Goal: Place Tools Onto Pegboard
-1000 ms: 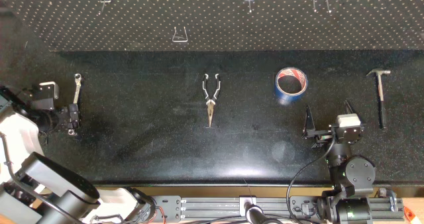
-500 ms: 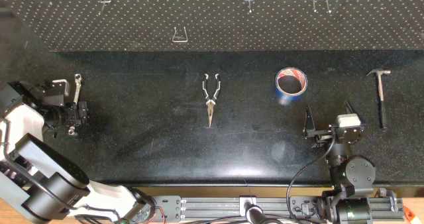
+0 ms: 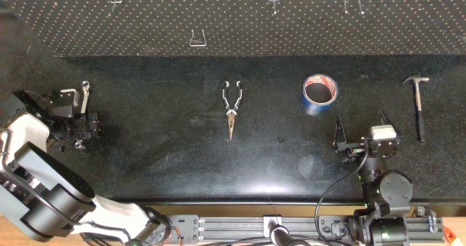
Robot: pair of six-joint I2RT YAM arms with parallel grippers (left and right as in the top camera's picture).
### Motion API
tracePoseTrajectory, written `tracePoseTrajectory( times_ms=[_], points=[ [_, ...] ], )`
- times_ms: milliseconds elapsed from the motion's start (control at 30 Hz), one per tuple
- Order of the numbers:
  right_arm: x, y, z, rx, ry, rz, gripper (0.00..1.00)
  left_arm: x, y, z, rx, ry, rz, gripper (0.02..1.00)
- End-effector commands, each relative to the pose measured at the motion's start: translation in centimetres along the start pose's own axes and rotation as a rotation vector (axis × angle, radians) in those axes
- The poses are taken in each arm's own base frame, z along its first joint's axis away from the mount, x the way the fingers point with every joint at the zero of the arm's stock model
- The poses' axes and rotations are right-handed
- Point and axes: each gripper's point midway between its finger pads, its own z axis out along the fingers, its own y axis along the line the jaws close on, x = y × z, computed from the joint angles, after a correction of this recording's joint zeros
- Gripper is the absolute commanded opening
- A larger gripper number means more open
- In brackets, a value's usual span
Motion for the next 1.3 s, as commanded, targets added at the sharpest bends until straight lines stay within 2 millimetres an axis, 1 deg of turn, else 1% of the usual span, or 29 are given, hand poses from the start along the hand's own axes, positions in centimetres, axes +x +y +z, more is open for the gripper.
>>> tracePoseTrajectory(
  times_ms=[33,67,100,133,167,200,267,333,367,467,500,533,633,1033,1067,1100,1300],
  points=[
    [0.08,0.02,-0.02,0.001,-0.001,-0.010,0.947,0.16,0.22,0.70,0.016,0.010,0.001,0.998],
    [0.08,0.02,-0.02,0.001,-0.001,-0.010,0.947,0.14,0.23,0.70,0.015,0.010,0.002,0.945],
    [0.08,0.02,-0.02,0.001,-0.001,-0.010,0.947,0.13,0.23,0.70,0.015,0.009,0.002,0.805],
    [0.08,0.02,-0.02,0.001,-0.001,-0.010,0.947,0.16,0.22,0.70,0.016,0.010,0.002,0.623],
    [0.08,0.02,-0.02,0.001,-0.001,-0.010,0.947,0.16,0.21,0.70,0.016,0.011,0.001,0.533],
    [0.08,0.02,-0.02,0.001,-0.001,-0.010,0.947,0.17,0.20,0.70,0.016,0.011,0.001,0.507],
    [0.08,0.02,-0.02,0.001,-0.001,-0.010,0.947,0.18,0.20,0.70,0.017,0.011,0.001,0.400],
    [0.08,0.02,-0.02,0.001,-0.001,-0.010,0.947,0.17,0.19,0.70,0.017,0.011,0.000,0.343],
    [0.08,0.02,-0.02,0.001,-0.001,-0.010,0.947,0.17,0.19,0.70,0.017,0.011,0.000,0.290],
    [0.08,0.02,-0.02,0.001,-0.001,-0.010,0.950,0.16,0.21,0.70,0.016,0.011,-0.019,0.275],
    [0.08,0.02,-0.02,0.001,-0.001,-0.010,0.947,0.15,0.21,0.70,0.016,0.010,-0.029,0.257],
    [0.08,0.02,-0.02,0.001,-0.001,-0.010,0.947,0.15,0.21,0.70,0.016,0.010,-0.037,0.218],
    [0.08,0.02,-0.02,0.001,-0.001,-0.010,0.947,0.17,0.19,0.70,0.017,0.012,-0.075,0.167],
    [0.08,0.02,-0.02,0.001,-0.001,-0.010,0.947,0.24,0.15,0.70,0.018,0.015,-0.090,0.159],
    [0.08,0.02,-0.02,0.001,-0.001,-0.010,0.947,0.24,0.15,0.70,0.018,0.015,-0.090,0.152],
    [0.08,0.02,-0.02,0.001,-0.001,-0.010,0.947,0.25,0.14,0.70,0.018,0.015,-0.090,0.119],
    [0.08,0.02,-0.02,0.001,-0.001,-0.010,0.947,0.42,0.01,0.69,0.023,0.022,-0.092,0.106]
  ],
)
